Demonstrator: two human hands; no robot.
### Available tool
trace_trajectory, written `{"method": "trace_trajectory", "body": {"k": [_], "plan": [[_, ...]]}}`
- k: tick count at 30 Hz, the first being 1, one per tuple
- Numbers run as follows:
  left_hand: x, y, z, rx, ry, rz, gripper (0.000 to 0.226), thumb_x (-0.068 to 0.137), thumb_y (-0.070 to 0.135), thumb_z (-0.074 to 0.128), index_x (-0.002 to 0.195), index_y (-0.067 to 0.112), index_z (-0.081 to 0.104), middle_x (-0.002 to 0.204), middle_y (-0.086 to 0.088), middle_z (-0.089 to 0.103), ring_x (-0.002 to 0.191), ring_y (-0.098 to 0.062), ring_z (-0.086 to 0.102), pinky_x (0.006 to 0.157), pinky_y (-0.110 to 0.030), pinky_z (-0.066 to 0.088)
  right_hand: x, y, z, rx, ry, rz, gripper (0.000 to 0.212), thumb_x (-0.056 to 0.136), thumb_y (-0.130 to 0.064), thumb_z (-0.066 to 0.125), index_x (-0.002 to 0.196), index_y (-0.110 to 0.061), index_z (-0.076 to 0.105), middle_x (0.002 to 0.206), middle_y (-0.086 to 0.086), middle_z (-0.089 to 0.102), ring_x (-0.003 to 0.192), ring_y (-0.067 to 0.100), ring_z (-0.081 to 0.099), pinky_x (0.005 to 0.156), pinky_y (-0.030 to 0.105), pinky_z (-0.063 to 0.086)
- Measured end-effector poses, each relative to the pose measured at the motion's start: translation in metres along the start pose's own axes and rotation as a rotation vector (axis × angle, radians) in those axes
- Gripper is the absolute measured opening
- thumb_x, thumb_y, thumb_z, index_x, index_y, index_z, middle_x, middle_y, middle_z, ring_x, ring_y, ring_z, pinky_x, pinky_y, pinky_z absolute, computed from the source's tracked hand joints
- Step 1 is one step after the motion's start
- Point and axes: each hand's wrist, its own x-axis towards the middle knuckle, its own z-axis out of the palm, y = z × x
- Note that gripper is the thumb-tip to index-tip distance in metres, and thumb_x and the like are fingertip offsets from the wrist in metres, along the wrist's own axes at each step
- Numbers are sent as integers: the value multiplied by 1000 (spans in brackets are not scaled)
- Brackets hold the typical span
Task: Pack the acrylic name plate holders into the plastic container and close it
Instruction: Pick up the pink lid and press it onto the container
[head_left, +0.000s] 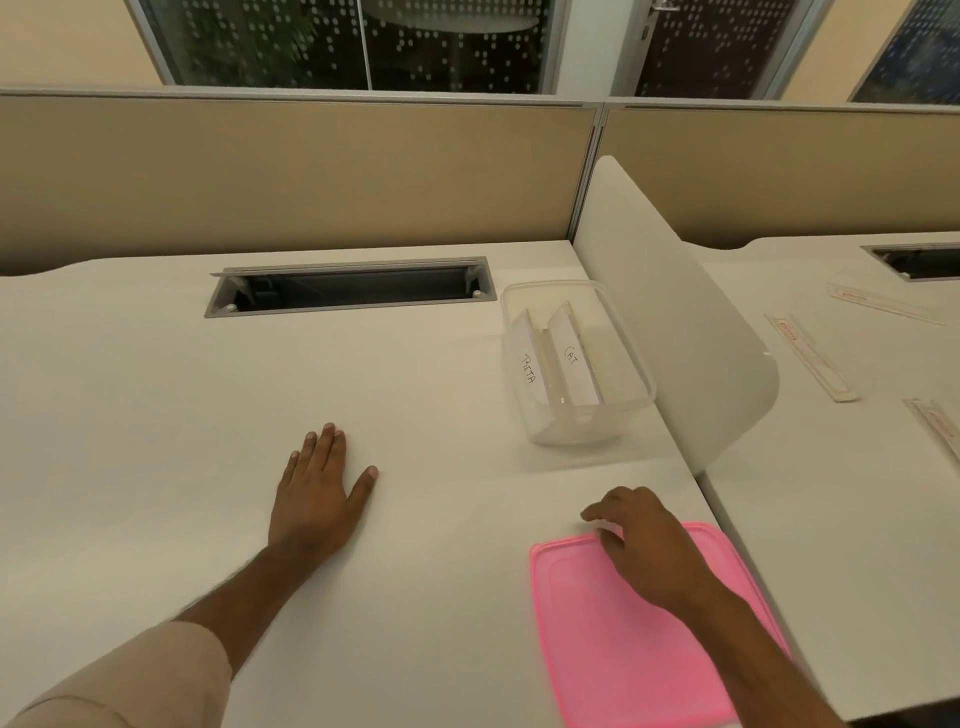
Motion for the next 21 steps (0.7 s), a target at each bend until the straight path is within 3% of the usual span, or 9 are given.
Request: {"method": "trace_trajectory", "body": {"k": [9,16,21], "plan": [[-12,7,-5,-39,-20,-32,75,98,57,32,156,12,15,166,1,8,153,-16,3,123,-34,4,9,-6,0,-95,-88,-26,20,90,-19,60,101,-26,74,98,-8,67,97,14,53,85,28,45],[-24,10,-6,-79,-48,-55,76,97,57,36,156,13,16,166,1,9,153,-17,3,123,-34,4,19,-16,-13,-127,-2,-67,21,91,-19,59,100,-30,74,96,-8,66,95,17,55,78,33,37],[-34,25,-18,-255,-69,-102,71,96,56,40,153,14,30,162,1,26,152,-15,12,121,-36,17,26,-33,-26,-95,126,-90,21,90,-13,60,97,-27,75,90,-7,65,90,19,57,73,31,27]]}}
